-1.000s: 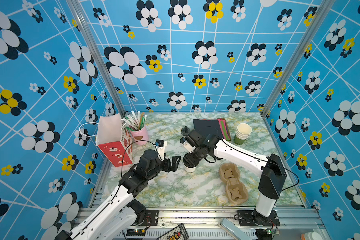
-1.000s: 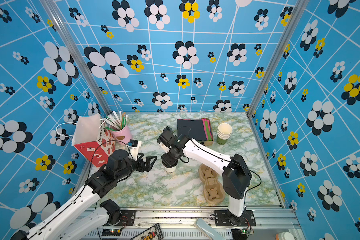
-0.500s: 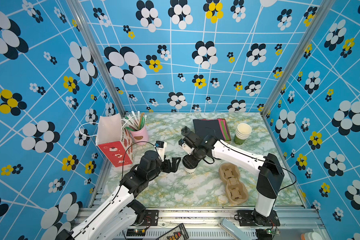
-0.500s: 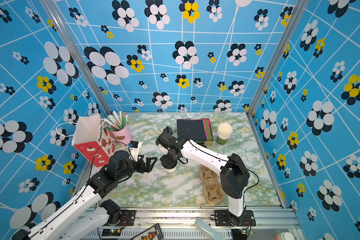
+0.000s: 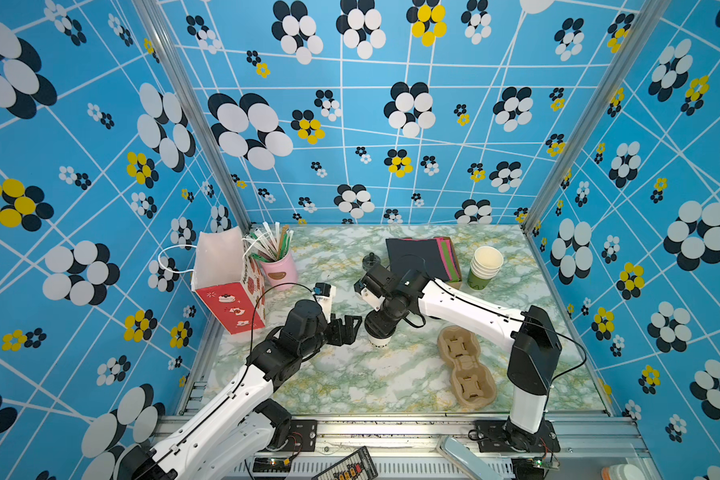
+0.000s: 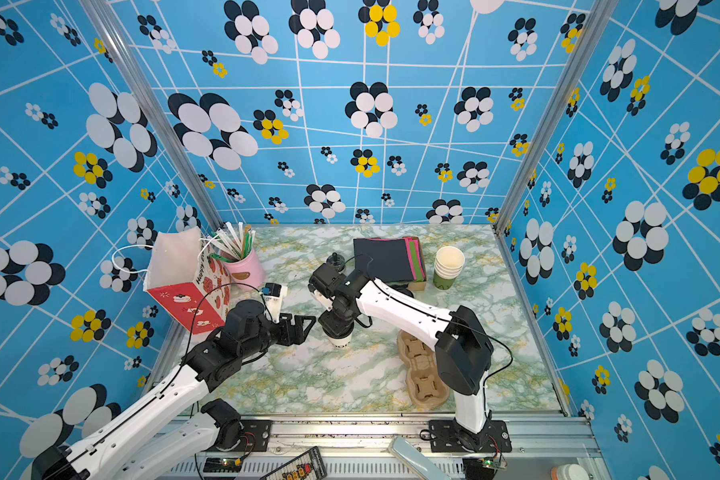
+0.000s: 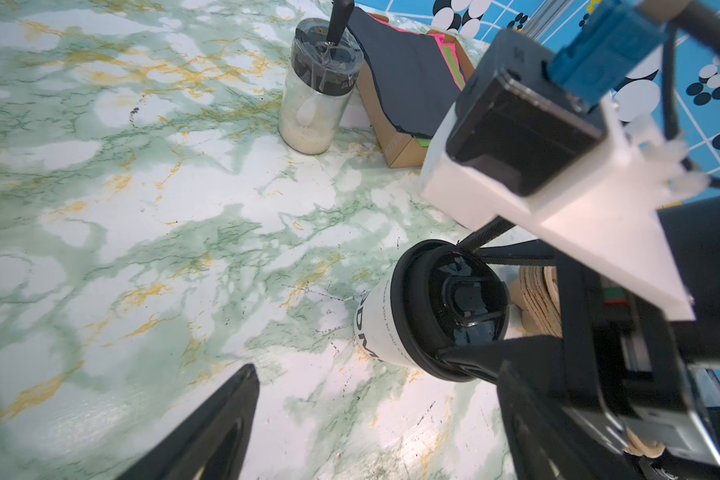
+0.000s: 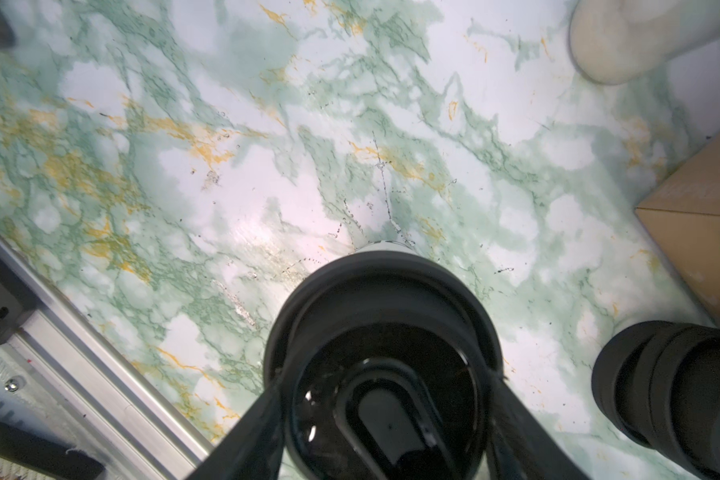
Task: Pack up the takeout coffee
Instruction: 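Lower the black lid onto the white cup's rim with the right gripper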
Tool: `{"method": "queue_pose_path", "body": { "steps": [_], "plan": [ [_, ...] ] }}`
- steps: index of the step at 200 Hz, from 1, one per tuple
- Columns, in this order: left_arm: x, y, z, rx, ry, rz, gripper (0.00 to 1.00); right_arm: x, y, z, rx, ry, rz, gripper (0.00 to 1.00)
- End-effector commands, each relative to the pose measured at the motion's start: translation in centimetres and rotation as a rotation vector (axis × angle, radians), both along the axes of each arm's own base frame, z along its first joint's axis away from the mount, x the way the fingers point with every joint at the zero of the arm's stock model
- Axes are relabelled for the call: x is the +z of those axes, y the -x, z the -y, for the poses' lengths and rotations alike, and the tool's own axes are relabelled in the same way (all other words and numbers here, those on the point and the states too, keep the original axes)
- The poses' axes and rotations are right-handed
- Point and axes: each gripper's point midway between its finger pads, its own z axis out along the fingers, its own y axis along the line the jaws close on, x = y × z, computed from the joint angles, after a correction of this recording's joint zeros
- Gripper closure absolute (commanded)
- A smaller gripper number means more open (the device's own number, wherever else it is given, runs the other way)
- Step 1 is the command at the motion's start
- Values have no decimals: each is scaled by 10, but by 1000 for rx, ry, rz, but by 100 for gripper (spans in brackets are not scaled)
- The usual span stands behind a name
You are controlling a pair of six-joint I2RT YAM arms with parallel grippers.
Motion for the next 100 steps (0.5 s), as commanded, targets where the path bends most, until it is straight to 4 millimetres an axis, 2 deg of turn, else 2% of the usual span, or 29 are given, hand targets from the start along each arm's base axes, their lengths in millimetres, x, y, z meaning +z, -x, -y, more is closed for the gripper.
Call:
{"method": "queue_pose_path", "body": {
  "steps": [1,53,59,100],
  "plan": [
    [-2,-1,5,-11,34,-13,11,-32,20,12,31,124,-85,61],
    [-8,-2,4,-5,38,-29,13,-54,28,21,27,191,-119,64],
    [-8,-2,3,0,38,-31,13,-65,35,29,24,220,-145,64],
    [-13,-4,-7,45,36,-51,16,-92,51,41,5,259,-215,65]
  ]
}}
